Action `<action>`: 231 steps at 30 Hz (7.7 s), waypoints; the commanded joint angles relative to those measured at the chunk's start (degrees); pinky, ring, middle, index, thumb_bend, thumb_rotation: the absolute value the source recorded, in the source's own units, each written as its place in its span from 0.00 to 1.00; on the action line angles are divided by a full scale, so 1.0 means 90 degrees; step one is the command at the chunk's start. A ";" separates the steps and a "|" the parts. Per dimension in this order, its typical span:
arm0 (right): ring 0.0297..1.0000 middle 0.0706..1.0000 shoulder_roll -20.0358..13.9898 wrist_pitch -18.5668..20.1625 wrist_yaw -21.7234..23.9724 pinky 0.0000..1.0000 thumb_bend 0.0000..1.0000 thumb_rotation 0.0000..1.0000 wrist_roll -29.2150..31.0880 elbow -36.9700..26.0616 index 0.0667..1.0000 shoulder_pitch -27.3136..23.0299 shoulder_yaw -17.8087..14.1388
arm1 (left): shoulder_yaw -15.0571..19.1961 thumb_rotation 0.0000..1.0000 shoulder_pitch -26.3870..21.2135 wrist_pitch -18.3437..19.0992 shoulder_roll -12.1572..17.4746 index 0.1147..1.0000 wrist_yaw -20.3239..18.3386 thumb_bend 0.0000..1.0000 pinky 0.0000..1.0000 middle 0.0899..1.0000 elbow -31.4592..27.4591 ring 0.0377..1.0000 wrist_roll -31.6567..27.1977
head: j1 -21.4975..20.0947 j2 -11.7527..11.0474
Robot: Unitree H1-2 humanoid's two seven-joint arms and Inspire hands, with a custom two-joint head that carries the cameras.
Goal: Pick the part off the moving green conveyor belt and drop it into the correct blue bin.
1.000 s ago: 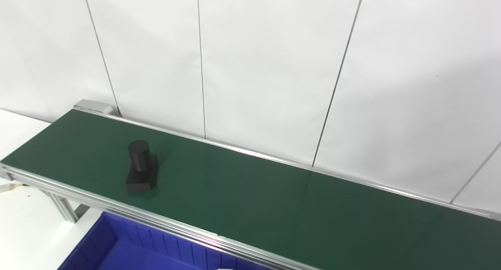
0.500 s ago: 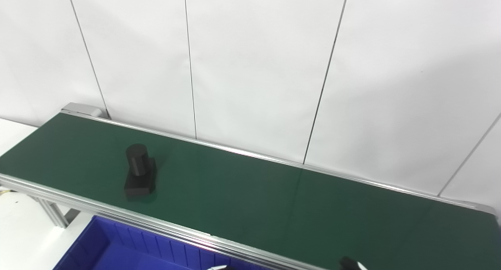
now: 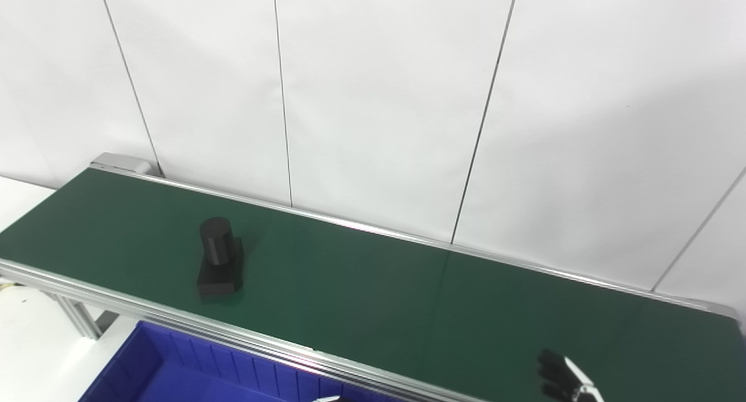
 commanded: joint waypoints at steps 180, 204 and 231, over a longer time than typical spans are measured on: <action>0.40 0.46 0.1497 0.0837 -0.1213 0.49 0.51 0.00 -0.2418 0.7639 0.52 -0.6340 0.2502 | -0.0756 0.13 0.0269 -0.0263 0.0651 0.71 0.0461 0.99 0.67 0.77 -0.1006 0.75 -0.0447 | 0.0264 0.0165; 0.36 0.46 0.0685 0.2308 0.0318 0.33 0.50 0.00 -0.1770 0.2375 0.55 -0.4222 0.1399 | -0.0580 0.12 0.0348 -0.0260 0.0709 0.75 0.0092 0.98 0.76 0.80 -0.1290 0.80 -0.0764 | -0.0241 0.1009; 0.36 0.46 -0.0833 0.2345 0.1611 0.36 0.50 0.00 -0.0945 0.0283 0.54 -0.1791 0.0922 | 0.0280 0.16 0.0588 0.0269 0.0481 0.78 -0.0756 0.89 0.76 0.82 -0.2199 0.81 -0.1131 | -0.0751 0.2155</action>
